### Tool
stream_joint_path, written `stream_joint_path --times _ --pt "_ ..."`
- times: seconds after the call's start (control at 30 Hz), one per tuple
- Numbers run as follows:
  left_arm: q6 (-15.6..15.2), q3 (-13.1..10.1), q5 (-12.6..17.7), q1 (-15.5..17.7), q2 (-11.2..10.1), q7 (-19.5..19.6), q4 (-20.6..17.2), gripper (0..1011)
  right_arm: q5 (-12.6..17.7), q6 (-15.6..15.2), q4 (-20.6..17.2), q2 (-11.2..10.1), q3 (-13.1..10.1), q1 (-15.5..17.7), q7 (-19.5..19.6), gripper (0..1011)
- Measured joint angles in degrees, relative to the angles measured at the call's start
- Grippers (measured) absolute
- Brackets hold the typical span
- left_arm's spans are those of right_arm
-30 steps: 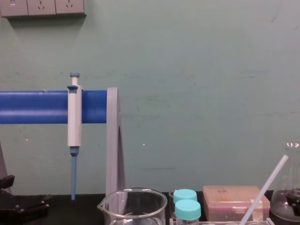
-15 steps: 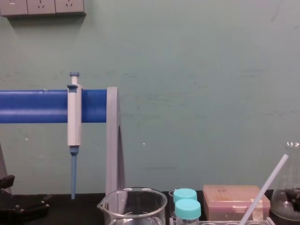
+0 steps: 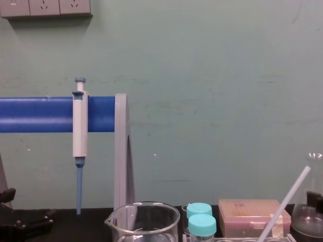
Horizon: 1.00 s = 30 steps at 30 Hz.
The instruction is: Pick up the stirring rod with one hand, then place it down.
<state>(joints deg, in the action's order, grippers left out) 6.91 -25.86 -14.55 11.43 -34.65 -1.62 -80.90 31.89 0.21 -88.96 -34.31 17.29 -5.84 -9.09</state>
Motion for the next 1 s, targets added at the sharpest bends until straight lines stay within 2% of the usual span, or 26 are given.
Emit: stream_joint_path --times 0.13,0.37,0.57,0.63,1.0 --pt "0.0 0.0 0.0 0.0 0.0 0.0 0.0 1000 1.7 -4.3 -2.4 -1.3 -0.8 1.6 -1.8 1003" --pt "0.0 0.0 0.0 0.0 0.0 0.0 0.0 1000 2.2 -7.4 -4.0 -2.1 -0.8 2.3 -4.5 1003" --pt "0.0 0.0 0.0 0.0 0.0 0.0 0.0 1000 4.0 -8.7 -3.5 -0.8 -0.8 1.2 -8.3 1003" --pt "0.0 0.0 0.0 0.0 0.0 0.0 0.0 1000 4.6 -8.9 -2.6 0.3 -0.9 0.1 -10.0 1003" --pt "0.0 0.0 0.0 0.0 0.0 0.0 0.0 1000 7.2 -8.8 2.5 4.5 -1.3 -4.1 -12.2 1002"
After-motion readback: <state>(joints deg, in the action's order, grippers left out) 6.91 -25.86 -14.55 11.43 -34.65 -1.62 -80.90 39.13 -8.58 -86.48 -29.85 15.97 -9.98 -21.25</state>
